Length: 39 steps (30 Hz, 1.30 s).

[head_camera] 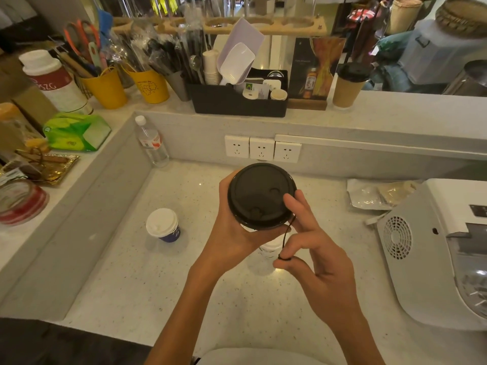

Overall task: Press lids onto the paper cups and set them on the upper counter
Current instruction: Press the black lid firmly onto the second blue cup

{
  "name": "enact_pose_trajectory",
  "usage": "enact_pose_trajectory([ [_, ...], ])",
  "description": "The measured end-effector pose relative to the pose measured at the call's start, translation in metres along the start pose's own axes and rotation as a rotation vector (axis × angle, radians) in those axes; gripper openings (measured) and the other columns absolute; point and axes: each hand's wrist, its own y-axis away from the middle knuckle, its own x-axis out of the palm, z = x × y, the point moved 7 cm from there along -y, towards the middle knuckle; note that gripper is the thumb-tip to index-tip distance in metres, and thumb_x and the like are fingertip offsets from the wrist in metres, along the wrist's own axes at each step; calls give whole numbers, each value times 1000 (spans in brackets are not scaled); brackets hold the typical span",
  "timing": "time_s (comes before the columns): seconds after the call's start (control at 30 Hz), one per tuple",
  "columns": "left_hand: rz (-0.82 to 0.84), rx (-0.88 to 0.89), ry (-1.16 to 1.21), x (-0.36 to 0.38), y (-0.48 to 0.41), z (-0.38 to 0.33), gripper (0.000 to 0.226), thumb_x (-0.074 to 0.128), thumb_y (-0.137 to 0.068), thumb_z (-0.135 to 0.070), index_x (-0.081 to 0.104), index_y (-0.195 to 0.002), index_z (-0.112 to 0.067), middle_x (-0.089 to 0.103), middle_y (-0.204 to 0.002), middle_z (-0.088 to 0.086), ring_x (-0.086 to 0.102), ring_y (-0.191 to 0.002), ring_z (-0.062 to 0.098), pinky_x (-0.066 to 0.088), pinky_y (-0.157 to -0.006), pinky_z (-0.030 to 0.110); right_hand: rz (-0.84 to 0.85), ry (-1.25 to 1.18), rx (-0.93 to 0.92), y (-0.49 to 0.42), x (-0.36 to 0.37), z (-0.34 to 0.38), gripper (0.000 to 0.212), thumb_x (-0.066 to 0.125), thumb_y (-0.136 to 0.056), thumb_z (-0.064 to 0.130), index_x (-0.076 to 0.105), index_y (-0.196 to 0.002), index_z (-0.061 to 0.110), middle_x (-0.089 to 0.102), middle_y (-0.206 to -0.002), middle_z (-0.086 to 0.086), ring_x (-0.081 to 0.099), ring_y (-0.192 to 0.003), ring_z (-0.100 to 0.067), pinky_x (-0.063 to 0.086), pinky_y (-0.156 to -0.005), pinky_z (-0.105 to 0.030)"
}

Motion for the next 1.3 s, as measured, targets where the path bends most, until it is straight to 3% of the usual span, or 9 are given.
enact_pose_trajectory([
  [0.13, -25, 28, -36, 1, 1, 2, 84, 85, -60, -14, 34, -125, -33, 40, -128, -32, 45, -120, -14, 46, -88, 4, -45, -108, 51, 1, -4, -4, 3, 67, -86, 43, 64, -86, 42, 55, -142, 20, 35, -146, -13, 32, -118, -43],
  [0.33, -40, 173, -233, 5, -2, -6, 104, 85, -64, -15, 21, -121, -75, 30, -123, -57, 40, -123, -16, 44, -100, 11, -229, -182, 251, 2, -16, -20, 11, 76, -69, 33, 71, -71, 42, 67, -127, 20, 51, -133, -3, 42, -110, -49],
  [0.47, -68, 202, -297, 6, -6, -4, 87, 81, -69, -28, 29, -128, -64, 35, -127, -51, 43, -124, -9, 48, -105, 46, -247, -102, 298, 2, -19, -26, 10, 72, -68, 38, 71, -69, 47, 67, -121, 30, 53, -128, 2, 42, -110, -46],
  [0.57, -74, 230, -340, 8, -7, -2, 77, 80, -69, -30, 32, -127, -45, 46, -129, -20, 45, -122, 1, 46, -102, 60, -266, -67, 278, 3, -20, -27, 9, 73, -68, 36, 73, -72, 44, 65, -126, 28, 54, -129, -5, 45, -107, -53],
  [0.7, -49, 260, -348, 11, -8, -1, 77, 80, -69, -26, 33, -128, -40, 46, -129, -10, 47, -122, 17, 46, -100, 62, -309, -52, 260, 6, -22, -27, 9, 75, -68, 35, 73, -72, 43, 60, -130, 25, 52, -130, -7, 47, -104, -56],
  [0.83, -38, 313, -328, 12, -6, -8, 79, 81, -67, -24, 34, -127, -46, 41, -133, -34, 42, -125, -1, 44, -100, 64, -292, -66, 356, 8, -22, -34, 8, 76, -60, 41, 71, -66, 43, 49, -134, 30, 45, -131, 2, 49, -104, -42],
  [1.0, -27, 405, -374, 17, -5, -17, 89, 86, -62, -19, 29, -128, -34, 37, -134, -17, 31, -130, -9, 44, -100, 63, -210, -153, 433, 9, -20, -39, 24, 78, -59, 42, 69, -82, 44, 47, -141, 19, 51, -129, -5, 56, -88, -20],
  [1.17, -12, 377, -360, 20, -9, -13, 88, 86, -62, -19, 30, -128, -37, 43, -129, -6, 42, -122, 6, 50, -97, 56, -185, -212, 503, 11, -21, -44, 14, 82, -70, 34, 72, -79, 34, 59, -134, 14, 59, -120, -2, 53, -78, -9],
  [1.3, -10, 360, -424, 24, -9, -5, 86, 87, -63, -21, 32, -127, -37, 43, -128, -8, 43, -119, 9, 50, -98, 51, -190, -239, 546, 12, -24, -50, 19, 72, -69, 36, 72, -85, 25, 68, -125, 10, 64, -117, -11, 56, -90, -24],
])
